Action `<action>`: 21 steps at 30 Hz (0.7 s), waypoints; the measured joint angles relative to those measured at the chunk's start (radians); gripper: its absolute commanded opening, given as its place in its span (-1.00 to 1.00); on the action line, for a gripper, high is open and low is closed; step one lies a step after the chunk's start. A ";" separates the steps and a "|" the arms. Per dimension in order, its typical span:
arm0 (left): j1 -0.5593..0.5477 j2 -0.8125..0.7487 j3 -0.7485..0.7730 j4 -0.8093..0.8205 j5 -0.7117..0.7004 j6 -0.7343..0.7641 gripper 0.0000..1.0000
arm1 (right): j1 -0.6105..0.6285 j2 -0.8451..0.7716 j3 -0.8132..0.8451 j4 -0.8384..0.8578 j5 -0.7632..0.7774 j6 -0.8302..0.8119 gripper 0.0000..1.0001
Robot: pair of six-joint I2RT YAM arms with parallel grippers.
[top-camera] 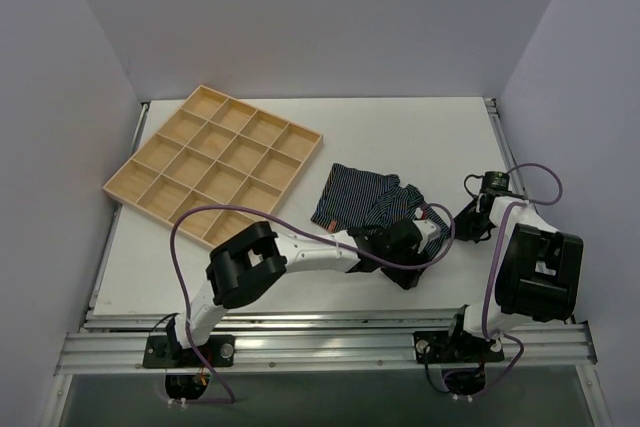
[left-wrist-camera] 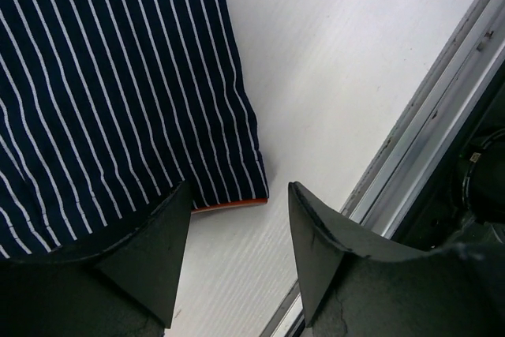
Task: Roll the underwear
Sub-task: Fold the underwear
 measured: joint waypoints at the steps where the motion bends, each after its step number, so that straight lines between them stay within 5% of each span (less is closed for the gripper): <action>1: -0.002 0.000 0.000 0.004 -0.001 -0.003 0.14 | 0.000 0.000 0.000 0.000 0.000 0.000 -1.00; 6: -0.008 0.006 0.000 0.016 -0.015 -0.019 -0.29 | -0.002 0.000 0.000 0.000 0.000 0.002 -1.00; 10: -0.014 0.006 0.000 0.016 -0.026 -0.032 -0.85 | -0.013 0.000 0.000 0.000 0.001 0.002 -1.00; 21: -0.026 -0.024 0.000 -0.003 -0.030 -0.100 -0.95 | -0.036 0.013 0.115 -0.120 0.126 -0.026 -1.00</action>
